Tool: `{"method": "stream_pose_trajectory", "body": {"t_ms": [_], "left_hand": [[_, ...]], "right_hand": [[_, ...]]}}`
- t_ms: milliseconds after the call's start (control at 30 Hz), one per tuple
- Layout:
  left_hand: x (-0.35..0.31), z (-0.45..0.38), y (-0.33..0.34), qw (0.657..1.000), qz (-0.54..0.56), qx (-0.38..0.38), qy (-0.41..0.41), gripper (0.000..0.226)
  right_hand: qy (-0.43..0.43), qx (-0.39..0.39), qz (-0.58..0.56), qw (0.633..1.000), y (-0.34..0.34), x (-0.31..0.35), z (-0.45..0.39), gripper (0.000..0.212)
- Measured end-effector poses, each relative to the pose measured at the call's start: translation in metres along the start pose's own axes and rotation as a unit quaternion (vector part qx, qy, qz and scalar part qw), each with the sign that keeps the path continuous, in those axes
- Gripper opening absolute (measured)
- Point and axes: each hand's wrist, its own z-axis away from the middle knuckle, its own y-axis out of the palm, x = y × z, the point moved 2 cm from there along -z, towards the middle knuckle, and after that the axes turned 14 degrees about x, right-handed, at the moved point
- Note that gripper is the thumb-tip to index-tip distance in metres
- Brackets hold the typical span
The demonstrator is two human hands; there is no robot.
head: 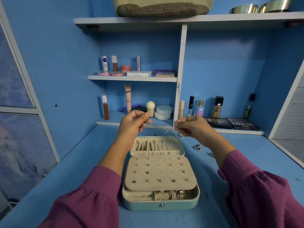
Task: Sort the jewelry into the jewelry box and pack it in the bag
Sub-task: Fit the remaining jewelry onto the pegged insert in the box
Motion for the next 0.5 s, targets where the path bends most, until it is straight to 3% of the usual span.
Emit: {"method": "stream_pose_trajectory", "body": {"t_ms": [500], "left_hand": [[-0.0065,-0.0004,-0.0061,0.997,0.021,-0.063,0.033,0.007]], "right_hand": [[0.028,0.017,0.143,0.989,-0.0028,-0.0077,-0.0005,0.009]]}}
